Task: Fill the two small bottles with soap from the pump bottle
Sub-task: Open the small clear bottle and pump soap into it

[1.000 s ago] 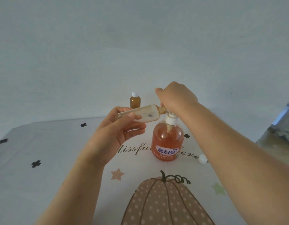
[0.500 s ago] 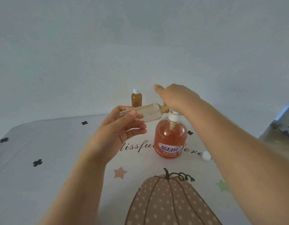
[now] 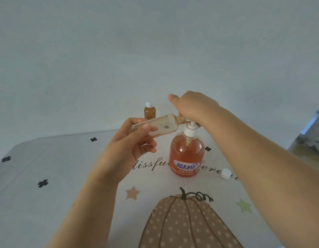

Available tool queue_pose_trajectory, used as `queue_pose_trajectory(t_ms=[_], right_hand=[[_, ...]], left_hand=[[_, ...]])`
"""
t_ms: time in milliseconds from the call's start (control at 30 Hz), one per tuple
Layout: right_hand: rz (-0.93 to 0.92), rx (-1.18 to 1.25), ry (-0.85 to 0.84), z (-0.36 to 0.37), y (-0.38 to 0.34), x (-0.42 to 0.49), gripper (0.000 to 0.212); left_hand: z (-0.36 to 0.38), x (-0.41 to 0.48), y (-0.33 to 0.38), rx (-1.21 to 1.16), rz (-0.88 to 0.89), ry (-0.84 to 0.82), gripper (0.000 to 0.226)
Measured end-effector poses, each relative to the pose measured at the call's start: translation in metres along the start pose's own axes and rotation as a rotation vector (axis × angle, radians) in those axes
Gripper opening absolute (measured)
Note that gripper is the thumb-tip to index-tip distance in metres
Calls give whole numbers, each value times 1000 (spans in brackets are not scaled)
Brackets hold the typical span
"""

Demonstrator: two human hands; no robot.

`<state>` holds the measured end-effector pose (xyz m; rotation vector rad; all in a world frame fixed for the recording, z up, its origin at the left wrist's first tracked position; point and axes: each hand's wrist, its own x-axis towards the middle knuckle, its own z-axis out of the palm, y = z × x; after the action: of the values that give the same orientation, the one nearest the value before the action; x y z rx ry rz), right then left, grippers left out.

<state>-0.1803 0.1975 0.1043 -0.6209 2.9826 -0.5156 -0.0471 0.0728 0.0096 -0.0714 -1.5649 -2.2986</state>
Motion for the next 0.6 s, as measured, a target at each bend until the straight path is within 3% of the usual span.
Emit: queue_pose_trajectory(t_ms=[167, 400, 600], right_hand=[[-15, -35, -20, -5, -4, -3, 40], [26, 98, -26, 0, 2, 4, 50], [35, 186, -16, 18, 10, 15, 34]], left_hand=[[1, 0, 0, -20, 4, -25, 22], [1, 2, 0, -30, -30, -16, 19], [-2, 3, -3, 7, -39, -3, 19]])
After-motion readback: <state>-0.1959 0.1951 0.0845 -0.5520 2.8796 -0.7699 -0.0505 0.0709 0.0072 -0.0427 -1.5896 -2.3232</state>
